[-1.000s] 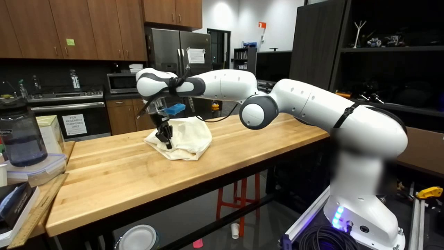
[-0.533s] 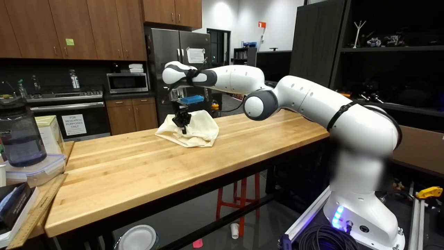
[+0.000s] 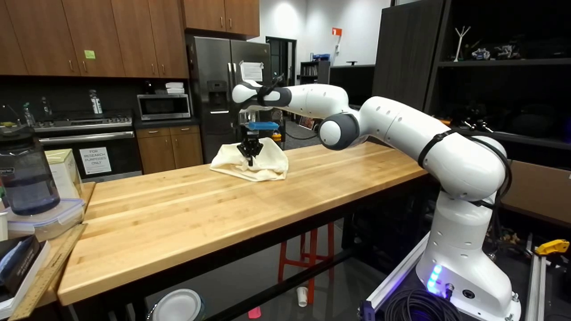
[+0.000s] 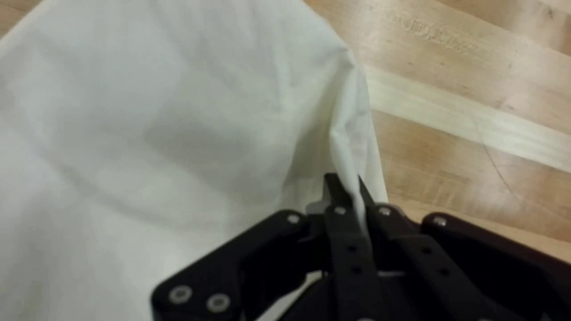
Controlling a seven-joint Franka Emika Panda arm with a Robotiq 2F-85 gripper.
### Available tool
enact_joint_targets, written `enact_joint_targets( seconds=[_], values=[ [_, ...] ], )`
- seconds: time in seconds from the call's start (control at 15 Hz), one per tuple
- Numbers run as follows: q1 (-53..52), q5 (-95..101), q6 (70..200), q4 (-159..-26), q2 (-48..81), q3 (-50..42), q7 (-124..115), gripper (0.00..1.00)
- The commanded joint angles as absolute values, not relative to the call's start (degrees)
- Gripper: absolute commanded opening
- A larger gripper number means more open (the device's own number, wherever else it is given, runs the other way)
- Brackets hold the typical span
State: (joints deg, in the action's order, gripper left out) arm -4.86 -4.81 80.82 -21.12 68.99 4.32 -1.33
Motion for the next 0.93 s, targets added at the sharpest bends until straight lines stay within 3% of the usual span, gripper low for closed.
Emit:
enact_joint_targets(
  seconds=[0.0,0.47,0.87],
  values=[
    [-1.46,-7.33,81.65,-21.14,69.03,5.22,-4.87,0.01],
    [4.15,-12.01,80.96,-21.16,70.15,6.08,-9.43,0.01],
    [0.27,-9.65,75.50,-21.10,69.27,4.59,-6.25,0.01]
  ],
)
